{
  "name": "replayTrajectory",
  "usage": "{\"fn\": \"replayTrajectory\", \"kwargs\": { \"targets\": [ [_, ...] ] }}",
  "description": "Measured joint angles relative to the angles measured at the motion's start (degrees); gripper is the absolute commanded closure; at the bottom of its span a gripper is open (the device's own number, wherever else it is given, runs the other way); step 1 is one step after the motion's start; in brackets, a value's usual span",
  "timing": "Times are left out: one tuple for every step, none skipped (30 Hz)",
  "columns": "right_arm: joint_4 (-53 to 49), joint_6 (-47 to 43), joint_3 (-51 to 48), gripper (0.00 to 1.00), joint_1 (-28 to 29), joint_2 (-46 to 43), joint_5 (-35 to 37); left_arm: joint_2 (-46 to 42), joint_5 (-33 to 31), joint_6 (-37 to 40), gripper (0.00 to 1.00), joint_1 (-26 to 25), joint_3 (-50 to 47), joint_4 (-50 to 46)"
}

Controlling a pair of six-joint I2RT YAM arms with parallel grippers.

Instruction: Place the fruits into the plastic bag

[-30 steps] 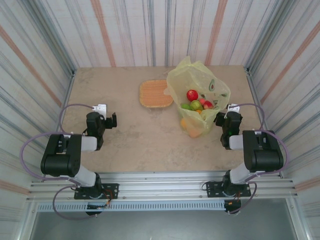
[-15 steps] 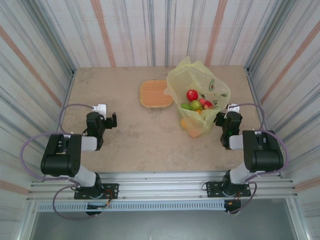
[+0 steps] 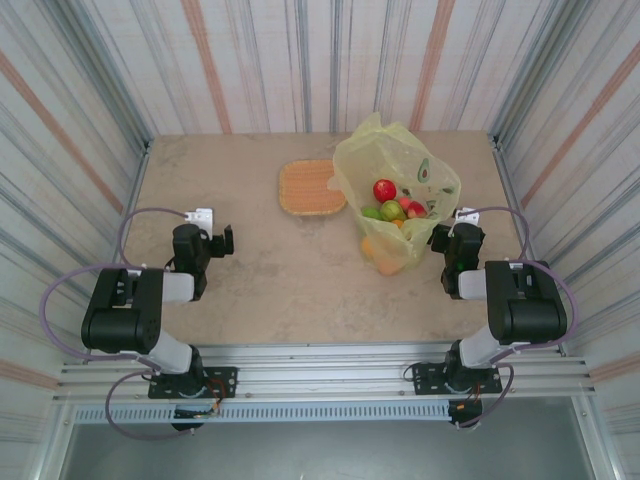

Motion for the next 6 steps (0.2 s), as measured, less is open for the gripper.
{"fn": "replayTrajectory", "kwargs": {
  "targets": [
    [0.0, 0.0, 0.0, 0.01, 0.0, 0.0, 0.0, 0.0, 0.0, 0.0, 0.01, 0.0, 0.0, 0.0],
    [0.0, 0.0, 0.0, 0.01, 0.0, 0.0, 0.0, 0.0, 0.0, 0.0, 0.01, 0.0, 0.0, 0.0],
    [0.0, 0.0, 0.0, 0.01, 0.0, 0.0, 0.0, 0.0, 0.4, 0.0, 0.01, 0.0, 0.0, 0.0],
    [0.0, 0.0, 0.0, 0.01, 0.0, 0.0, 0.0, 0.0, 1.0, 0.1, 0.01, 0.0, 0.0, 0.0],
    [0.0, 0.0, 0.0, 0.01, 0.0, 0.0, 0.0, 0.0, 1.5, 0.1, 0.01, 0.0, 0.1, 0.0],
    [0.0, 0.0, 0.0, 0.01, 0.0, 0.0, 0.0, 0.0, 1.7, 0.1, 0.01, 0.0, 0.1, 0.0]
  ]
}}
